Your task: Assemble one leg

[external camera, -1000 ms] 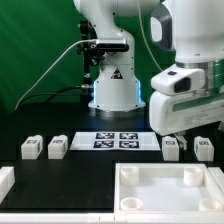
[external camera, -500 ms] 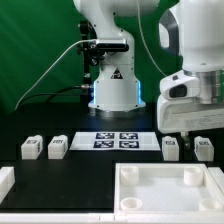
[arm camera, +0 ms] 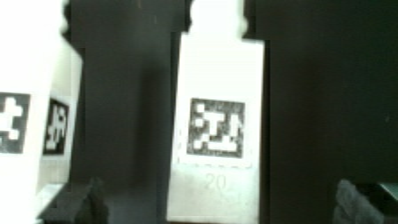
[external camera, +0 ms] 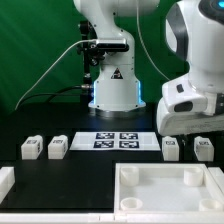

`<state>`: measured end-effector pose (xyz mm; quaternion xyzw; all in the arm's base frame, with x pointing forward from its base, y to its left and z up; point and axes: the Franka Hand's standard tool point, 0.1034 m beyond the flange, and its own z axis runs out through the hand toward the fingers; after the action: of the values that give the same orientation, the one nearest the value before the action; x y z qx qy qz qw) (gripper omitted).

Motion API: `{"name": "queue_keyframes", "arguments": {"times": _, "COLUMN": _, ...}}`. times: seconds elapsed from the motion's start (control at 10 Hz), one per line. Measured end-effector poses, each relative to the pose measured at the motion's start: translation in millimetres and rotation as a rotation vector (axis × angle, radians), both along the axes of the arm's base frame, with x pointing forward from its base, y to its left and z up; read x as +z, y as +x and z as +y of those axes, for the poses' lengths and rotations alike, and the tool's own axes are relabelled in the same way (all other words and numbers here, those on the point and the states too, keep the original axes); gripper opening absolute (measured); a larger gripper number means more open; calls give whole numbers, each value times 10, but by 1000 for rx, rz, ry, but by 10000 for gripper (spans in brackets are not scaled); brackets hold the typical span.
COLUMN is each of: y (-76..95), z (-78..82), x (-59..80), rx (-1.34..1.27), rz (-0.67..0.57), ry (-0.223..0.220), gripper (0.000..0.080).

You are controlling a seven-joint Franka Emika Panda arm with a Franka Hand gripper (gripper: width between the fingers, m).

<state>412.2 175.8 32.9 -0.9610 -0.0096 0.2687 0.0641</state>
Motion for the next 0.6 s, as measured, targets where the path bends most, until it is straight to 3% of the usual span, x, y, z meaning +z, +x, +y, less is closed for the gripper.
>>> {"name": "queue_keyframes", "arguments": {"times": 0.2, "y": -121, "z": 58, "x": 8, "rx": -50, "rz": 245, "ry": -61, "gripper": 649}}
{"name": "queue_keyframes", "arguments": {"times": 0.3, "y": -107, "z": 130, "x": -61, "rx": -42, "rz": 317, "ry": -68, "gripper": 649}}
{"name": "queue_keyframes", "arguments": {"times": 0.6, "y": -176, "z": 146, "x": -206, "rx": -46, "rz": 299, "ry": -68, "gripper": 649}}
